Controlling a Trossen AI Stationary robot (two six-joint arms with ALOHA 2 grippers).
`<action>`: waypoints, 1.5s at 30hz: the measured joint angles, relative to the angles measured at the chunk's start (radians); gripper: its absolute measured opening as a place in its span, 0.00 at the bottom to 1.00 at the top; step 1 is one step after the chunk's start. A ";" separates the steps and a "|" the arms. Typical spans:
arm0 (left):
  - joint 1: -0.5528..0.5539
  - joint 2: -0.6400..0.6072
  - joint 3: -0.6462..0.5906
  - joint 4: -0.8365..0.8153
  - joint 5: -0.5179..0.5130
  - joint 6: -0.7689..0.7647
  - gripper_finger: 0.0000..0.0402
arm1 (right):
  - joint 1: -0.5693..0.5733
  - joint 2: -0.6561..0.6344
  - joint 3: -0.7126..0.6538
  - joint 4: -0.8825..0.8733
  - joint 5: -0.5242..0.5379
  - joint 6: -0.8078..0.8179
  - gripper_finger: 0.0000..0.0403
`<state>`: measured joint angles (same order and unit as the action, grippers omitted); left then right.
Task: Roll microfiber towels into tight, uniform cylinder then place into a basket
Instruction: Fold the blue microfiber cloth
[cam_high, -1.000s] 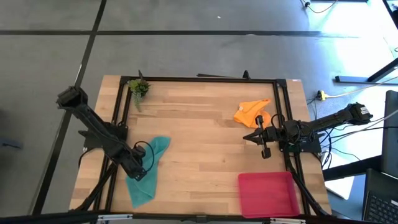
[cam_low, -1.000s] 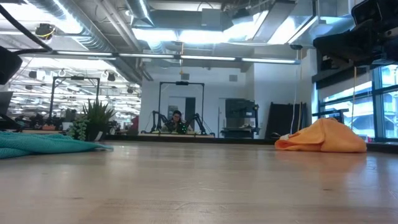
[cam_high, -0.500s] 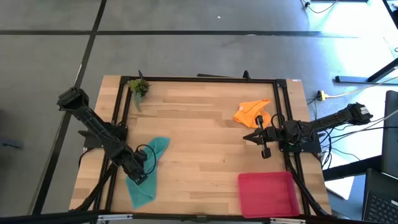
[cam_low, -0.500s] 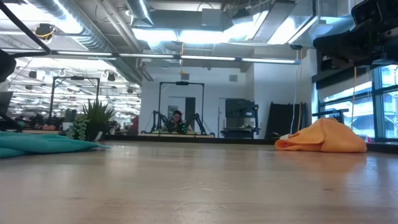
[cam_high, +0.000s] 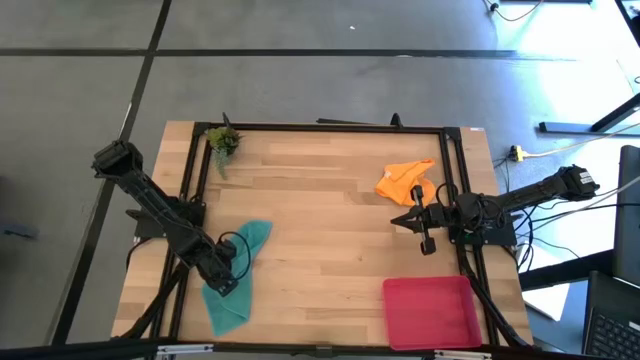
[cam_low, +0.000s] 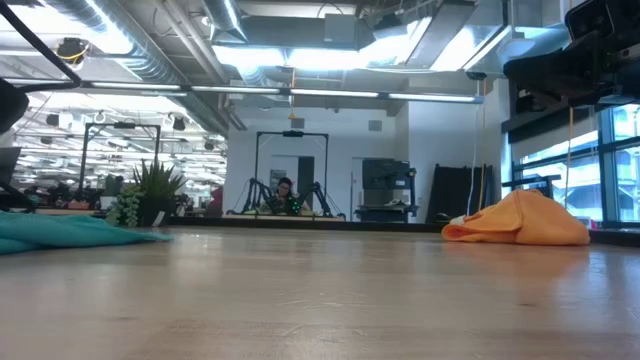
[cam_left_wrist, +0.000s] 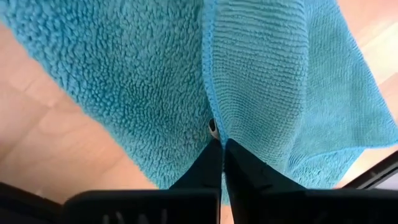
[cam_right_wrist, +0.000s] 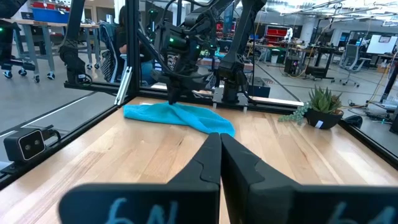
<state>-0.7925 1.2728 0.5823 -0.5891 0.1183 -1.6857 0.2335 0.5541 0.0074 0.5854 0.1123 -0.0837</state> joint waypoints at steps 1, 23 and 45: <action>0.000 0.000 0.000 0.000 -0.006 -0.003 0.00 | 0.000 0.000 0.000 0.000 0.000 0.000 0.01; 0.008 -0.005 0.273 -0.245 -0.171 0.101 0.00 | -0.001 0.093 0.210 -0.173 0.052 -0.064 0.01; 0.008 -0.005 0.275 -0.301 -0.165 0.126 0.00 | -0.001 0.995 0.799 -0.283 0.052 -0.195 0.02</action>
<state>-0.7843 1.2675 0.8570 -0.8902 -0.0469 -1.5593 0.2325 1.5496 0.8062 0.3025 0.1642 -0.2789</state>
